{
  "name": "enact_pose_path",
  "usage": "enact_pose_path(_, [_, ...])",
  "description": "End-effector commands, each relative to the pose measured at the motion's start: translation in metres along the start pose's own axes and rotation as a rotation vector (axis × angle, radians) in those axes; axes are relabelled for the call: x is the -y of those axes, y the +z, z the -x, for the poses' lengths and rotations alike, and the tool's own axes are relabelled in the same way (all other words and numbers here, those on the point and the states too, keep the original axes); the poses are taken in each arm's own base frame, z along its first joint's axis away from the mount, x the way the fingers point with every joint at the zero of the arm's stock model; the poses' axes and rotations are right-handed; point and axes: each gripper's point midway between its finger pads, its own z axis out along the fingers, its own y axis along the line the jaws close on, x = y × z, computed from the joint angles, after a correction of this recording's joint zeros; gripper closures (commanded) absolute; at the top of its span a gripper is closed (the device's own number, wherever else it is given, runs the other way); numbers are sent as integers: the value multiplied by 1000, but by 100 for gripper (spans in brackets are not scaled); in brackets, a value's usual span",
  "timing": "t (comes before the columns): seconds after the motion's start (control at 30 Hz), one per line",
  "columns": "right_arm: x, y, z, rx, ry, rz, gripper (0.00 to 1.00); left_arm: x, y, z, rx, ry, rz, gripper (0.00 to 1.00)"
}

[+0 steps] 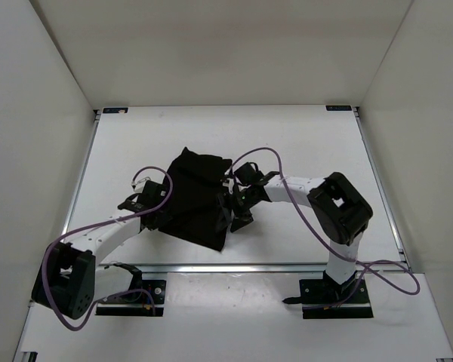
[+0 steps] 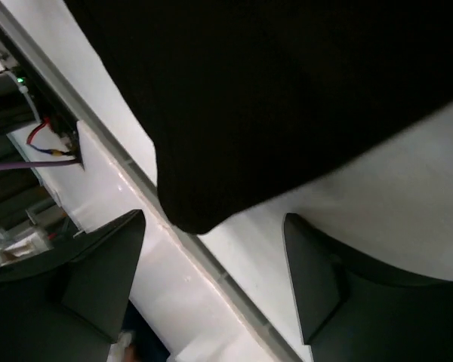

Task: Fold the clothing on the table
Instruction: Flatten the skirt out

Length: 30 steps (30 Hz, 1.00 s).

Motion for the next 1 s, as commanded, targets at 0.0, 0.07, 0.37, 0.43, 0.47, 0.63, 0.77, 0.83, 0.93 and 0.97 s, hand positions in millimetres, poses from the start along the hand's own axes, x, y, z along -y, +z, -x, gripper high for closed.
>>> enact_pose_path(0.0, [-4, 10, 13, -12, 38, 2, 32, 14, -6, 24, 55, 16, -42, 100])
enact_pose_path(0.07, [3, 16, 14, -37, 71, -9, 38, 16, -8, 30, 61, 28, -41, 100])
enact_pose_path(0.37, [31, 10, 48, 11, 133, -149, 100, 32, -10, 50, 97, 46, -70, 100])
enact_pose_path(0.43, [45, -10, 67, 75, 133, -204, 100, 37, -12, 54, 108, 54, -85, 100])
enact_pose_path(0.47, [50, -20, 74, 97, 126, -224, 100, 38, -11, 52, 99, 61, -90, 100])
enact_pose_path(0.63, [111, -96, 96, 205, 199, -364, 100, 53, -5, 44, 42, 84, -165, 100])
enact_pose_path(0.77, [149, -150, 113, 305, 210, -438, 100, 75, -3, 26, -32, 121, -251, 100])
enact_pose_path(0.83, [165, -168, 114, 332, 235, -471, 100, 82, 1, 12, -77, 166, -263, 100])
enact_pose_path(0.93, [173, -173, 102, 327, 256, -452, 99, 87, 6, -1, -140, 188, -275, 98])
enact_pose_path(0.97, [170, -171, 101, 327, 248, -443, 98, 86, 6, -6, -162, 193, -279, 96])
